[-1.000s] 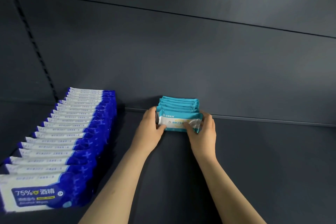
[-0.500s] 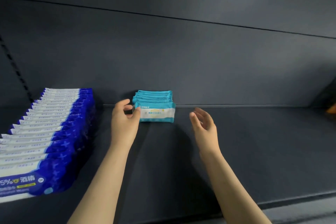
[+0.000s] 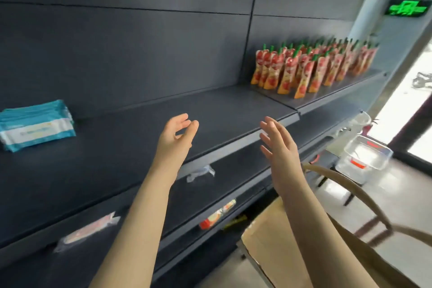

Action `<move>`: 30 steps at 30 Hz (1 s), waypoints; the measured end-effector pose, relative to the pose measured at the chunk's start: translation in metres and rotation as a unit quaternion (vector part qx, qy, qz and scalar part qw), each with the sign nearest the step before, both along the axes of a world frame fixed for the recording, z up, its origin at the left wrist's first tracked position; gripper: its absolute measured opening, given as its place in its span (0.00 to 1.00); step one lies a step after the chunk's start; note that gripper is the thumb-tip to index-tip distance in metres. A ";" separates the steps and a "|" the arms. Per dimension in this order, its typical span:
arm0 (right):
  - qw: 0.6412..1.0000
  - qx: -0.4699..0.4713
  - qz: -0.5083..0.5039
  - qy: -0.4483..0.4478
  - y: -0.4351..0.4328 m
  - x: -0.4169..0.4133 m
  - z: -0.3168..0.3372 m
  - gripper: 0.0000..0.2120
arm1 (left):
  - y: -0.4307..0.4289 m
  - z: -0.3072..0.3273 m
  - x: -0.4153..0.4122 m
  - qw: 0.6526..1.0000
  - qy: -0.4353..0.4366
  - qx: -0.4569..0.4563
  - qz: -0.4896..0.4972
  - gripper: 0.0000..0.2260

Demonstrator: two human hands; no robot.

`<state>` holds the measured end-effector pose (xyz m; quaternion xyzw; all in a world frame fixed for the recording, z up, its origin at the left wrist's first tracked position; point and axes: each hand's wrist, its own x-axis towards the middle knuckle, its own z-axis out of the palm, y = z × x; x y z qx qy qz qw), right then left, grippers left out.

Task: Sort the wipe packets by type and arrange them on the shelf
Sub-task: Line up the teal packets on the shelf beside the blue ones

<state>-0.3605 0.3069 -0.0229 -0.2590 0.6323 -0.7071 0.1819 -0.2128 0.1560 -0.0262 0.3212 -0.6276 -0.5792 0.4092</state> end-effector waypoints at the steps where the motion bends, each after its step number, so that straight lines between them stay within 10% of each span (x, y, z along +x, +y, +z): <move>1: 1.000 0.005 -0.019 -0.005 0.029 -0.013 -0.004 0.20 | 0.023 -0.004 -0.019 1.000 0.000 0.000 -0.027 0.12; 11: 0.967 0.048 -0.229 -0.100 0.257 -0.086 -0.081 0.15 | 0.203 -0.073 -0.156 0.969 -0.095 0.055 -0.222 0.17; 14: 0.945 0.064 -0.286 -0.144 0.299 -0.100 -0.113 0.27 | 0.241 -0.096 -0.185 0.951 -0.131 0.085 -0.267 0.17; 30: 0.798 0.101 -0.502 -0.319 0.450 -0.132 -0.260 0.22 | 0.355 -0.239 -0.284 0.823 -0.322 0.146 -0.444 0.16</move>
